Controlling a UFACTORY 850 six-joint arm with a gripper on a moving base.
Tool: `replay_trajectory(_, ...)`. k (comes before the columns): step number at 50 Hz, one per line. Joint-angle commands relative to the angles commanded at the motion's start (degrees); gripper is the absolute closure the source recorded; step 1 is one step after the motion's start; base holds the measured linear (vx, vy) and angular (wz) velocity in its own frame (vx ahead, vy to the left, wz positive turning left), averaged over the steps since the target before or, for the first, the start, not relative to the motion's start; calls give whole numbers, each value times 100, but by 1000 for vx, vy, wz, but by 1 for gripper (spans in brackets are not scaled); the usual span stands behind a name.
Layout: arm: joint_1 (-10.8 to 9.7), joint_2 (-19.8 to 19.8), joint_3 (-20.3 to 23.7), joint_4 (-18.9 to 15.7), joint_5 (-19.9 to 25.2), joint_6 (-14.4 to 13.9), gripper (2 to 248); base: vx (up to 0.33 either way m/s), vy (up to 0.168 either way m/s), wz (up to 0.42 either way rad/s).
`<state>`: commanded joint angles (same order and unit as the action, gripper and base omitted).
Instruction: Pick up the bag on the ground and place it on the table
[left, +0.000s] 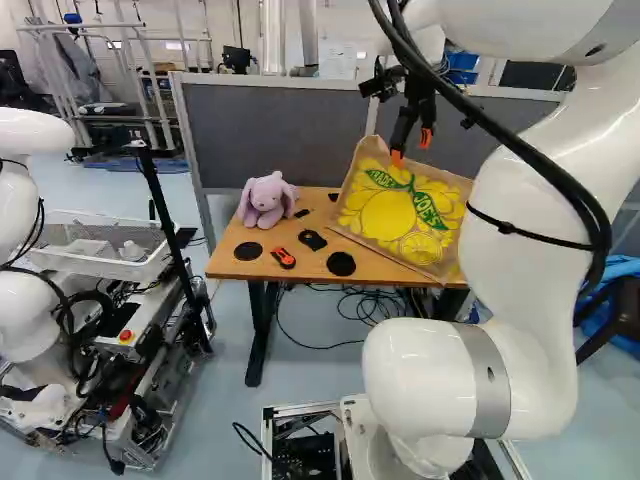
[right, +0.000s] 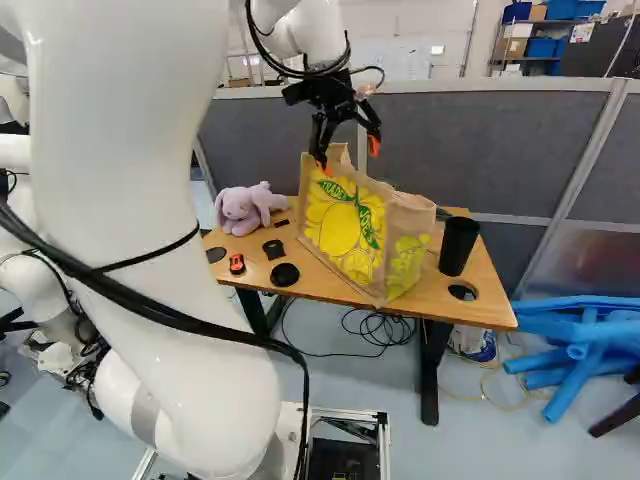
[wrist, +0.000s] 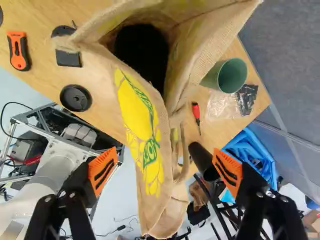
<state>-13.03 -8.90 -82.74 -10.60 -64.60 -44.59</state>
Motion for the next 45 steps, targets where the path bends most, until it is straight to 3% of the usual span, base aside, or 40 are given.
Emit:
replay_trajectory(19,0,216,-82,0,0,0,3,0,0,0)
replay_trajectory(45,0,221,-84,0,0,0,3,-10,0,1)
